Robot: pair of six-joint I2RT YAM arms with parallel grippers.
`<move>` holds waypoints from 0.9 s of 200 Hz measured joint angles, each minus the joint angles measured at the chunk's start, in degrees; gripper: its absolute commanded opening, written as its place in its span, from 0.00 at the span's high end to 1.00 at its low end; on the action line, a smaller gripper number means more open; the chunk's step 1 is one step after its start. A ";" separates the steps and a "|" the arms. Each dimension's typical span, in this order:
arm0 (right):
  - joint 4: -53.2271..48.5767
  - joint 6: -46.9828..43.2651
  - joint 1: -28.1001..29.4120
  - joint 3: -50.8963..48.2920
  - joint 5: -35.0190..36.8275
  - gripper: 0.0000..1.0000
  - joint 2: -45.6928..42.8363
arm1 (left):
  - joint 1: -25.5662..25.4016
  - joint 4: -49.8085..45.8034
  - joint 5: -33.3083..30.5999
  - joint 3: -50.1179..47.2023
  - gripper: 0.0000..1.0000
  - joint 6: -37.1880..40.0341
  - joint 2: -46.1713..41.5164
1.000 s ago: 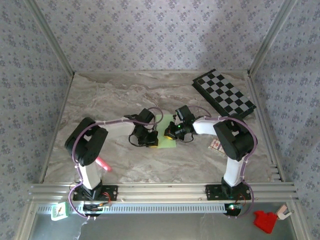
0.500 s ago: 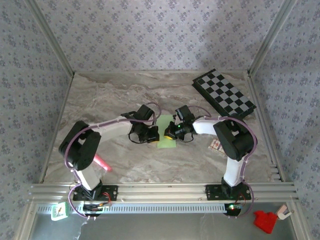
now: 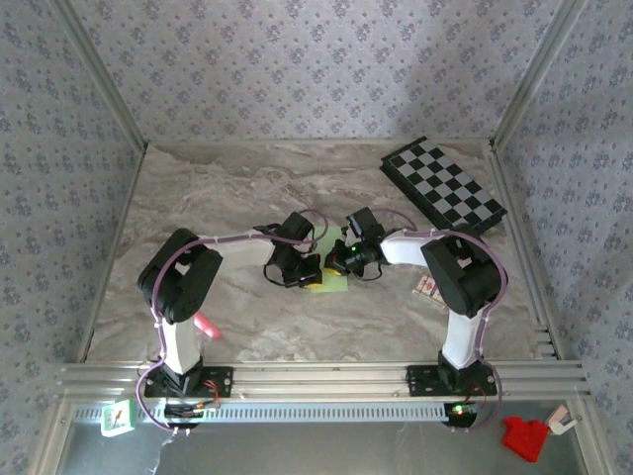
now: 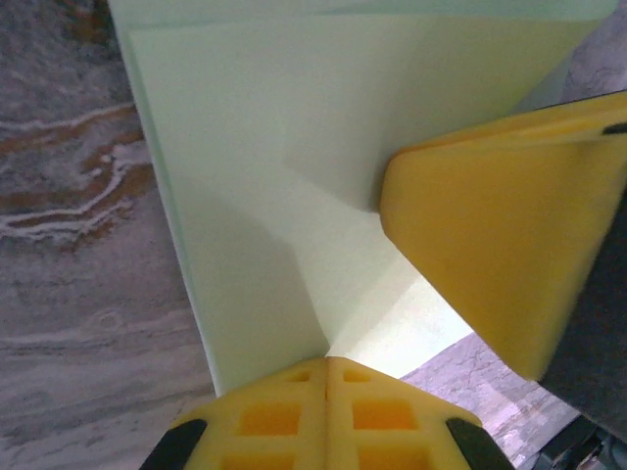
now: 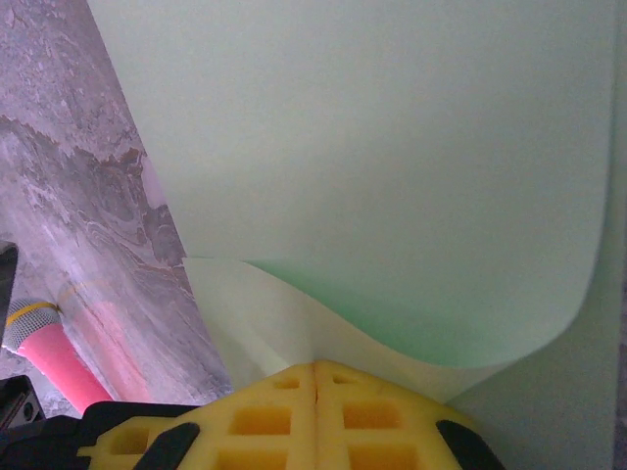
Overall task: Fold a paper plane with a square sheet of paper (pick it up from the middle)
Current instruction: Fold the triangle a second time at the center of the table.
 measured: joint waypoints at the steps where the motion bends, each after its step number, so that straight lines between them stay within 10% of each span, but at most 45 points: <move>1: -0.02 0.00 0.00 0.02 0.00 0.94 0.00 | 0.00 -0.02 -0.02 0.00 1.00 0.02 0.00; 180: 0.11 -0.02 -0.15 0.31 -1.11 0.94 0.59 | 0.94 -5.68 -3.74 -6.99 0.99 6.29 -9.09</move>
